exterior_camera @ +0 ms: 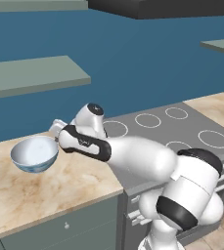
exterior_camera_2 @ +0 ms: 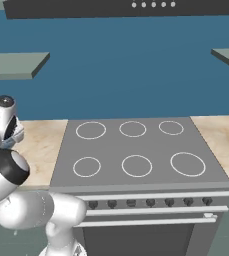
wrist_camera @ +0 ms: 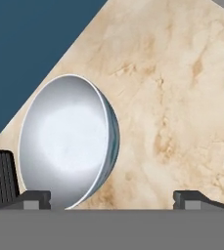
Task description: Pick the cup and bowl from the counter and place them on the counter next to the sink.
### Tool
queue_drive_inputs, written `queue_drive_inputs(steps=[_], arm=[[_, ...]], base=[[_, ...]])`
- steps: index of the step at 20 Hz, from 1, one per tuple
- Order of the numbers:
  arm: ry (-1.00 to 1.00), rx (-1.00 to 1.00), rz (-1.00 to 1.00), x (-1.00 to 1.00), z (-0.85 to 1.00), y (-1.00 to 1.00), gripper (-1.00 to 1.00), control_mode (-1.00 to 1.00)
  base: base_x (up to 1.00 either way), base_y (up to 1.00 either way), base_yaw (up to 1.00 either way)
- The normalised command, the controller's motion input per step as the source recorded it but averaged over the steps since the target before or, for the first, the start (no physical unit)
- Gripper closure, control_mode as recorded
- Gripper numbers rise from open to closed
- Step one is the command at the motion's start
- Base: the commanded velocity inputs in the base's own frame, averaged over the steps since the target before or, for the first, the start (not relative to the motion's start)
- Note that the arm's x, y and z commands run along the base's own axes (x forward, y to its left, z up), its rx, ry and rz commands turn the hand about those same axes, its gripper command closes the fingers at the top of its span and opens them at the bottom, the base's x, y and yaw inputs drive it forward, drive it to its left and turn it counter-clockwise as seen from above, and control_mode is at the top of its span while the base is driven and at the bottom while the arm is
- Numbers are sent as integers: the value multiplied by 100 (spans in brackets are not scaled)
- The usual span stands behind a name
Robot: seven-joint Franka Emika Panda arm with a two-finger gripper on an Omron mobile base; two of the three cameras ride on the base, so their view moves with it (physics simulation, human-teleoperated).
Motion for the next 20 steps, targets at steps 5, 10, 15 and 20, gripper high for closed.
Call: queue_drive_inputs(steps=[5,10,15,20], arm=[[0,0,0,24,-23,7,-100,-100],[0,0,0,22,-28,24,-100,-100],[0,0,0,15,-21,21,-100,-100],[0,0,0,10,-9,2,-100,-100]], base=[[0,0,0],[0,0,0],[0,0,0],[0,0,0]])
